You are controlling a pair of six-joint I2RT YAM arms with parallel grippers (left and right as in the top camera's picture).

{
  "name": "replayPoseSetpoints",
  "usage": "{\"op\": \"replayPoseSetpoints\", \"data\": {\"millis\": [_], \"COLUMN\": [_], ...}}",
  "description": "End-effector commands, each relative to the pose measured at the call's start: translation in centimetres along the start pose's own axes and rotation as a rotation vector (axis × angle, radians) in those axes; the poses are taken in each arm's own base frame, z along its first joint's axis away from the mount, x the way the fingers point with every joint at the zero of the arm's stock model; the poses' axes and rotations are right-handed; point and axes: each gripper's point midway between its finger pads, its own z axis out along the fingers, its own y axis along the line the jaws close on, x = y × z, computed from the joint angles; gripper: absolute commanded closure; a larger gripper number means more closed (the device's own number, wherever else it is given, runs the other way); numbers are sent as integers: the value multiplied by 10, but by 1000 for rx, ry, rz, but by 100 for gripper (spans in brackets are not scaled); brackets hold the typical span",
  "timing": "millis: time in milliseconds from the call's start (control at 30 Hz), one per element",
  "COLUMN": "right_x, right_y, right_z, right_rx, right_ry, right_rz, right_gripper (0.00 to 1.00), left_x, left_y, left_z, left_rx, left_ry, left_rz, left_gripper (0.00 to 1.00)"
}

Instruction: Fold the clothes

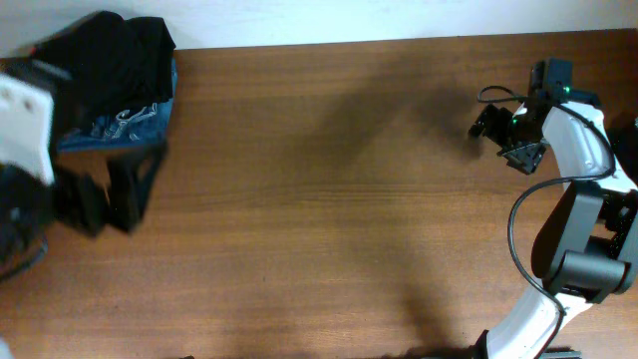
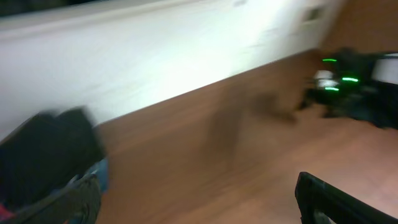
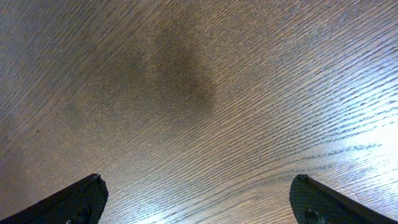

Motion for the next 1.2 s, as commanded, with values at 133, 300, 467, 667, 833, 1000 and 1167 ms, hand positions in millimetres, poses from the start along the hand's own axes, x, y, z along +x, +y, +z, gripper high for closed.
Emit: {"op": "replayPoseSetpoints", "data": {"millis": [133, 300, 467, 667, 833, 1000, 1167], "right_x": [1, 1, 1, 1, 1, 1, 1], "right_y": [-4, -4, -4, -4, -4, -4, -4], "right_z": [3, 3, 3, 3, 3, 3, 3], "right_rx": [13, 13, 13, 13, 13, 13, 13], "right_ry": [5, 5, 5, 5, 5, 5, 5], "right_rz": [-5, -5, -5, -5, -5, -5, -5], "right_gripper": [1, 1, 1, 1, 1, 1, 1], "left_x": [6, 27, 44, 45, 46, 55, 69], "left_y": [-64, -72, -69, -68, -68, -70, -68], "left_z": [-30, -30, -20, -18, -18, -11, 1], "left_rx": [174, 192, 214, 215, 216, 241, 267], "left_ry": [-92, -52, -5, 2, 3, 44, 101], "left_rz": [117, 70, 13, 6, 5, 2, -29], "left_gripper": [1, 1, 1, 1, 1, 1, 1]}}
